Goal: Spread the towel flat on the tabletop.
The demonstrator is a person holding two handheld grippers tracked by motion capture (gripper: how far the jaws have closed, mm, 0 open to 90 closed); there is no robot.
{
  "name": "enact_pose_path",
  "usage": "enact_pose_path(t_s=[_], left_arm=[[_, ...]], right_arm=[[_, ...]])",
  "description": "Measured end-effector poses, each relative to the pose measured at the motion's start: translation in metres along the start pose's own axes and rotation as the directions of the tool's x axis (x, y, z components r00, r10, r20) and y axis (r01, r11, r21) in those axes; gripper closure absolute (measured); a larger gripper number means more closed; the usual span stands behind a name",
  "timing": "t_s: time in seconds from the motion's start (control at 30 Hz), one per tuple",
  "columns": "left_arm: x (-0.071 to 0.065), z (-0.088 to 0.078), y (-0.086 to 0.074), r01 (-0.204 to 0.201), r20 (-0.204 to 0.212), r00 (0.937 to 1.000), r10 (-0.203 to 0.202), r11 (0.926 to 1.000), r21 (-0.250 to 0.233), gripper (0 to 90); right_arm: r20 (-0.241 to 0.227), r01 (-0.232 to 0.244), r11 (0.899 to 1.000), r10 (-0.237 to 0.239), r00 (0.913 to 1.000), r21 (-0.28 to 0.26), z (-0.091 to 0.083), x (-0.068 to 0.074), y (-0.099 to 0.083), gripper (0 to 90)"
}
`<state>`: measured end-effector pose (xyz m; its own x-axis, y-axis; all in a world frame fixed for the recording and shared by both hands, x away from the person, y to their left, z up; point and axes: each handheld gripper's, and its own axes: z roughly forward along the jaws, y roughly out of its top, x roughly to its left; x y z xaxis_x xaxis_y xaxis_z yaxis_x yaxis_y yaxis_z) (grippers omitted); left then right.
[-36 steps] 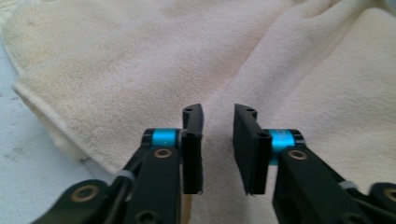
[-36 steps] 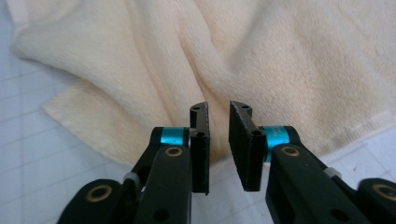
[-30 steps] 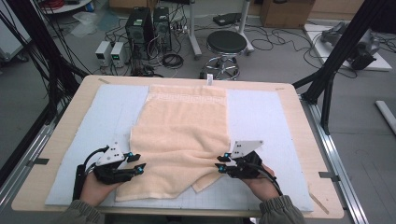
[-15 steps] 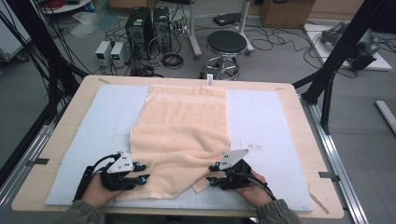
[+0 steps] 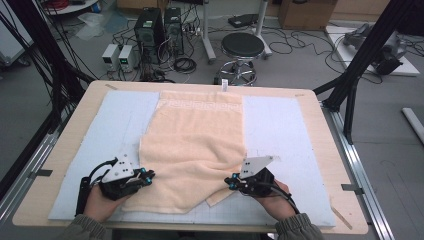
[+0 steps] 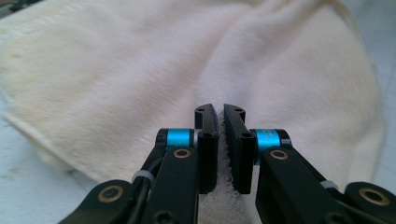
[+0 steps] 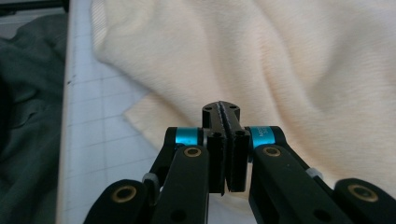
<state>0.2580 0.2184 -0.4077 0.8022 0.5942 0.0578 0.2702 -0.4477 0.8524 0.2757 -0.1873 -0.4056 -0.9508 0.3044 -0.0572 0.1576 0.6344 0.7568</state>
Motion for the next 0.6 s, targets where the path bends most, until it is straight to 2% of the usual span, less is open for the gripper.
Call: enact_pose_path(t_s=[0.03,0.07,0.1,0.13,0.2,0.23,0.3,0.37,0.4,0.43,0.47,0.5,0.57,0.6], left_arm=[[0.005,0.0,0.002,0.017,-0.027,0.9995,-0.017,0.9998,-0.012,83.8],[0.011,0.0,0.003,0.051,-0.044,0.9976,-0.053,0.9983,-0.027,83.8],[0.019,0.003,0.005,0.095,-0.075,0.9923,-0.099,0.9945,-0.044,83.8],[0.023,0.004,0.005,0.113,-0.099,0.9882,-0.116,0.9927,-0.044,83.7],[0.036,0.01,0.005,0.155,-0.151,0.9757,-0.159,0.9873,-0.037,83.7],[0.043,0.016,0.003,0.193,-0.167,0.9663,-0.196,0.9807,-0.031,83.6],[0.05,0.025,-0.001,0.213,-0.182,0.961,-0.208,0.9771,0.007,83.0],[0.051,0.03,-0.003,0.207,-0.187,0.9625,-0.197,0.9778,0.035,79.7],[0.049,0.029,-0.003,0.192,-0.199,0.9636,-0.179,0.9804,0.046,74.3],[0.048,0.027,-0.003,0.184,-0.203,0.9637,-0.174,0.9824,0.033,65.9],[0.046,0.022,-0.003,0.175,-0.191,0.9675,-0.166,0.9842,0.029,61.0],[0.044,0.018,-0.002,0.169,-0.171,0.9714,-0.165,0.9856,0.007,58.5],[0.037,0.008,-0.003,0.13,-0.093,0.987,-0.131,0.9914,-0.017,55.3],[0.033,0.005,-0.005,0.105,-0.061,0.9926,-0.106,0.9943,-0.018,55.1]], right_arm=[[0.001,-0.011,1.0,0.011,0.9999,-0.005,-0.001,-0.002,0.0,89.3],[-0.001,-0.024,1.0,0.024,0.9997,-0.016,-0.001,-0.005,0.0,89.3],[0.003,-0.03,0.999,0.03,0.9996,-0.016,-0.001,-0.007,0.0,89.3],[-0.003,-0.031,0.999,0.031,0.9995,-0.015,0.002,-0.008,0.0,89.0],[-0.012,-0.023,1.0,0.022,0.9997,-0.012,0.005,-0.006,0.002,84.4],[-0.027,-0.014,1.0,0.013,0.9995,-0.018,0.008,-0.003,0.003,82.0],[-0.043,-0.006,1.0,0.005,0.9991,-0.02,0.014,0.002,0.007,77.8],[-0.073,0.012,1.0,-0.013,0.9972,-0.011,0.023,0.01,0.012,74.7],[-0.087,0.026,1.0,-0.027,0.9958,-0.007,0.028,0.014,0.014,73.8],[-0.102,0.037,0.999,-0.037,0.9941,-0.001,0.032,0.019,0.016,72.8],[-0.113,0.059,0.998,-0.057,0.992,0.008,0.036,0.022,0.018,71.8],[-0.119,0.069,0.997,-0.066,0.9907,0.02,0.039,0.026,0.019,71.1],[-0.132,0.072,0.997,-0.067,0.9889,0.033,0.044,0.028,0.018,69.0],[-0.137,0.068,0.997,-0.061,0.9886,0.046,0.046,0.028,0.017,67.7]])
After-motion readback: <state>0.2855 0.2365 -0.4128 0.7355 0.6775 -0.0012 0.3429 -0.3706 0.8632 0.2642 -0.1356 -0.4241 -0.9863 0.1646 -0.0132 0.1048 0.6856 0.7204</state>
